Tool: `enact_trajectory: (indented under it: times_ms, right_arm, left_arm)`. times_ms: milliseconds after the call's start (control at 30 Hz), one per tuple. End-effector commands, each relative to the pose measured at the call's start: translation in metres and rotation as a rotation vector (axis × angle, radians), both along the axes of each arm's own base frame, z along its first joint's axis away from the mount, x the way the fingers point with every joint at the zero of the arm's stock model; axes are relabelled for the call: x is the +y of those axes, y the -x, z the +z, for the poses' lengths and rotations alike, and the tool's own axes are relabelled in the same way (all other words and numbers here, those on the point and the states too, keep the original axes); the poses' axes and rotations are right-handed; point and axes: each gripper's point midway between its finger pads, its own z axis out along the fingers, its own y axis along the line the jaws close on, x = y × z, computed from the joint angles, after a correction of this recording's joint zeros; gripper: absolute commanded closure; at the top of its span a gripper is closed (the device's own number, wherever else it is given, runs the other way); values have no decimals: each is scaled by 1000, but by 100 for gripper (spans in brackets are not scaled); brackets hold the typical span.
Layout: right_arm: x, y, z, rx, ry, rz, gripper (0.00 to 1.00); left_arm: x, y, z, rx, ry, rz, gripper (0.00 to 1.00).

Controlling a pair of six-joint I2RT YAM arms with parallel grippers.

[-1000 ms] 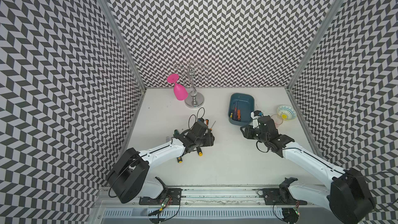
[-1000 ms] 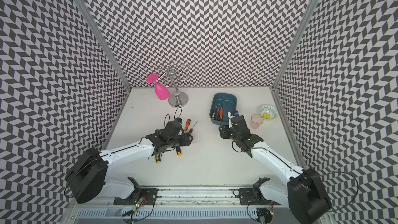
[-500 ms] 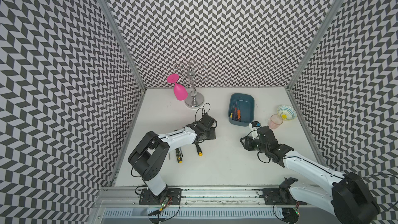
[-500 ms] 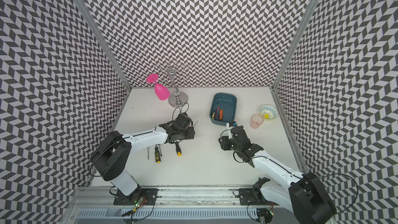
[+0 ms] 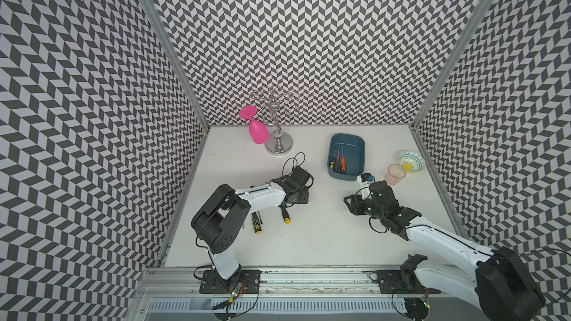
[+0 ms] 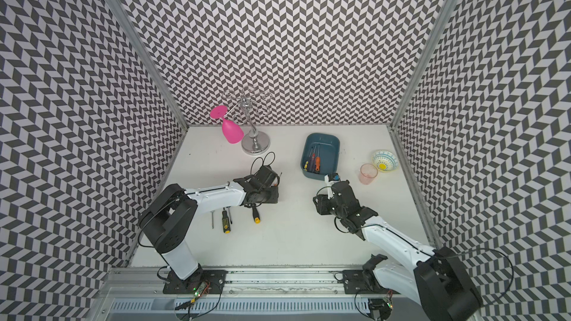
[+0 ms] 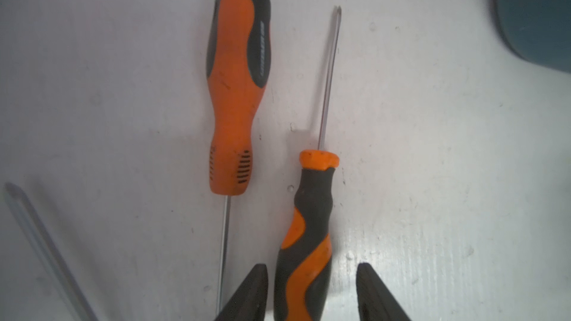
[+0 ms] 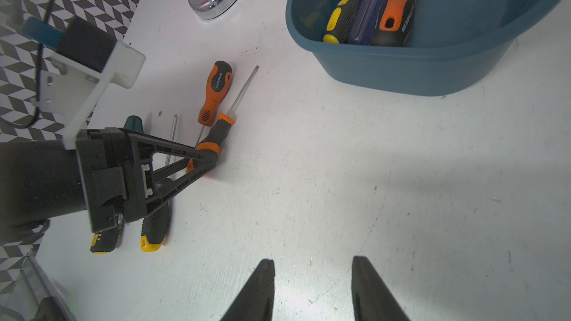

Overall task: Put the screwdriver on the desktop into the storage box
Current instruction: Pick up the screwdriver from the center of the board.

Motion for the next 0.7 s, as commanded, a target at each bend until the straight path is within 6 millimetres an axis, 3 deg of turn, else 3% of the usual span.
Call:
enact_trajectory:
  times_ms: [0, 467, 667]
  right_arm:
    - [4, -4, 5, -37, -13, 7, 56]
    - [3, -7, 2, -33, -3, -3, 56]
    - [5, -5, 4, -29, -15, 8, 56]
  left_arm:
    - [-7, -4, 2, -8, 4, -22, 51]
    - [-24, 5, -4, 3, 6, -91, 71]
    - [-31, 10, 7, -18, 41, -120, 90]
